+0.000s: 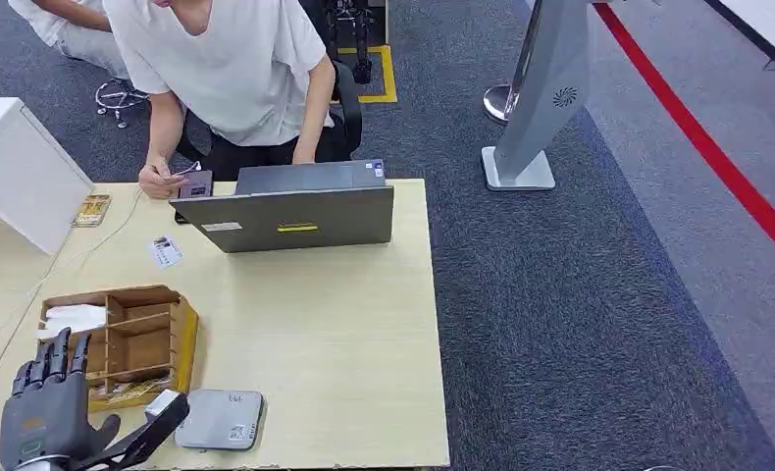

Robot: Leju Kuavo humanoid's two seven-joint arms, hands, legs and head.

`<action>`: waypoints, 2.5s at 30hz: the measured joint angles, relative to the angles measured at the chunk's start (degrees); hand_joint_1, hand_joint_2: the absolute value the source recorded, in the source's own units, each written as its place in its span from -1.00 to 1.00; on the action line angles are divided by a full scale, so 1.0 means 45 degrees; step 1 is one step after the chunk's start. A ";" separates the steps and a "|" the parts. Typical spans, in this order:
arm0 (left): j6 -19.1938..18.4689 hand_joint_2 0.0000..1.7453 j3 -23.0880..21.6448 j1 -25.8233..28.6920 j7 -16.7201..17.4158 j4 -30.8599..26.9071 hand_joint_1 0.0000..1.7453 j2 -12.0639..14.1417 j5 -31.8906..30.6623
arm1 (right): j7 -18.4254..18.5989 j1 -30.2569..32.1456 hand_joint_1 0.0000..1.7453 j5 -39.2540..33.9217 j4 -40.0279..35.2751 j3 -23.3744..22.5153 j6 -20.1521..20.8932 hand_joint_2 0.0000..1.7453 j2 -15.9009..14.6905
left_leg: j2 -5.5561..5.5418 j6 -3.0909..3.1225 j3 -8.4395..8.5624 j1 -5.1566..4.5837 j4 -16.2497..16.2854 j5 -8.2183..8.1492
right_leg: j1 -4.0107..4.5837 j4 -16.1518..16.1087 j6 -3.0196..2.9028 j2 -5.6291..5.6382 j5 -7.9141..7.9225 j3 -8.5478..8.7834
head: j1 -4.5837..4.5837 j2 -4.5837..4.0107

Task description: Pass the card to the sensor for recognition and then transmit it.

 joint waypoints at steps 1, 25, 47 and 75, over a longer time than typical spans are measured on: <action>-0.0048 1.00 -0.0053 -0.0083 0.0073 0.0058 -1.00 0.0000 0.0000 | 0.0000 -0.0006 -1.00 0.0000 0.0000 0.0000 -0.0010 1.00 0.0000 | 0.0001 0.0000 0.0000 0.0000 0.0000 0.0000 | 0.0000 0.0000 0.0000 0.0000 0.0000 0.0000 | 0.0000 -0.0005; -0.1054 1.00 -0.1267 -0.0534 0.0646 0.0456 -1.00 -0.0121 0.0000 | 0.0068 -0.0075 -1.00 0.0004 0.0000 0.0000 -0.0034 1.00 0.0000 | 0.0002 0.0000 -0.0001 -0.0001 0.0001 0.0000 | 0.0000 -0.0001 0.0000 0.0002 0.0000 -0.0002 | 0.0000 0.0000; -0.0384 1.00 -0.1496 -0.0694 0.1248 0.1088 -1.00 -0.0034 0.0000 | 0.0058 -0.0079 -1.00 0.0005 0.0000 0.0000 -0.0005 1.00 0.0005 | 0.0001 0.0000 -0.0002 0.0000 0.0000 0.0000 | 0.0000 0.0000 0.0000 0.0002 0.0000 -0.0002 | 0.0000 0.0000; -0.0724 1.00 -0.1122 -0.0632 0.1210 0.1219 1.00 0.0117 -0.0005 | 0.0146 -0.0077 -1.00 0.0019 0.0000 0.0000 0.0053 1.00 0.0000 | 0.0000 0.0000 -0.0007 0.0000 0.0000 0.0000 | 0.0000 0.0000 0.0000 -0.0001 -0.0001 -0.0002 | 0.0000 0.0000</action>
